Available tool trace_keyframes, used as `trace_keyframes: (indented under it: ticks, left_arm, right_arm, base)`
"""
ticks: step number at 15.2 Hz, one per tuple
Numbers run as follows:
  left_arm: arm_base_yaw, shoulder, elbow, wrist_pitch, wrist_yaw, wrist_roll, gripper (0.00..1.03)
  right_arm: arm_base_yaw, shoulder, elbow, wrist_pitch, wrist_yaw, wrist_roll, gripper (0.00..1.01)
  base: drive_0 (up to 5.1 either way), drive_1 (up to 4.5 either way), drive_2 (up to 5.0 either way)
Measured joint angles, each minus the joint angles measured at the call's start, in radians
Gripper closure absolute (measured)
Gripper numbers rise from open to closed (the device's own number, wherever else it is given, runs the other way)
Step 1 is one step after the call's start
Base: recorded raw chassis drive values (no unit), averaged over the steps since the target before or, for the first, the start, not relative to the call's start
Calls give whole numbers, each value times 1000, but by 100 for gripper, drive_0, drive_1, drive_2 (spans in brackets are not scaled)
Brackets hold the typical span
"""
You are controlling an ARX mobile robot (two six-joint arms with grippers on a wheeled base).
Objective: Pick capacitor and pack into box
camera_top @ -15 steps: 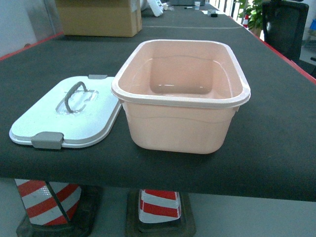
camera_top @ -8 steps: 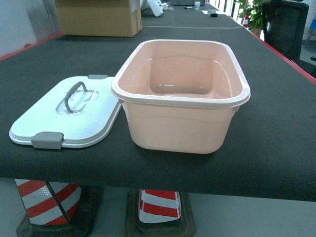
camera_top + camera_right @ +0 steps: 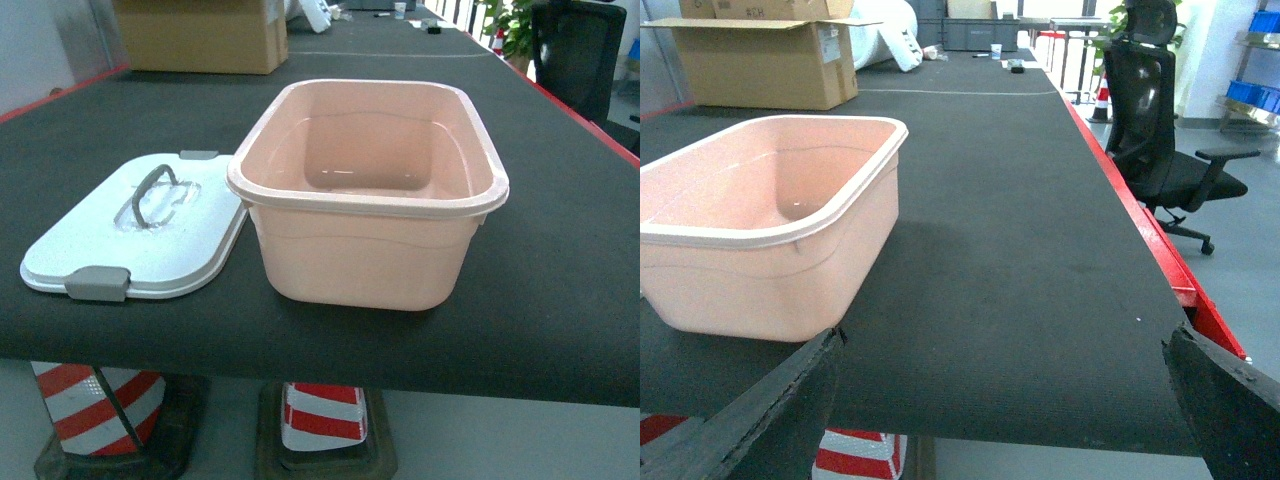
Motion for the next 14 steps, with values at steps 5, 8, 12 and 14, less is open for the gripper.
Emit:
trace_keyframes:
  ticks: [5, 8, 12, 14]
  left_arm:
    - [-70, 607, 676, -261, 98, -4, 54]
    - [-74, 677, 758, -261, 96, 5, 40]
    - [-78, 678, 759, -266, 94, 6, 24]
    - [-76, 671, 760, -262, 90, 6, 17]
  right_arm:
    - [0, 0, 0, 0, 0, 0, 3]
    - [0, 0, 0, 0, 0, 0, 3]
    - [0, 0, 0, 0, 0, 0, 3]
    - [0, 0, 0, 0, 0, 0, 3]
  base:
    - [0, 0, 0]
    - [0, 0, 0]
    - [0, 0, 0]
    - [0, 0, 0]
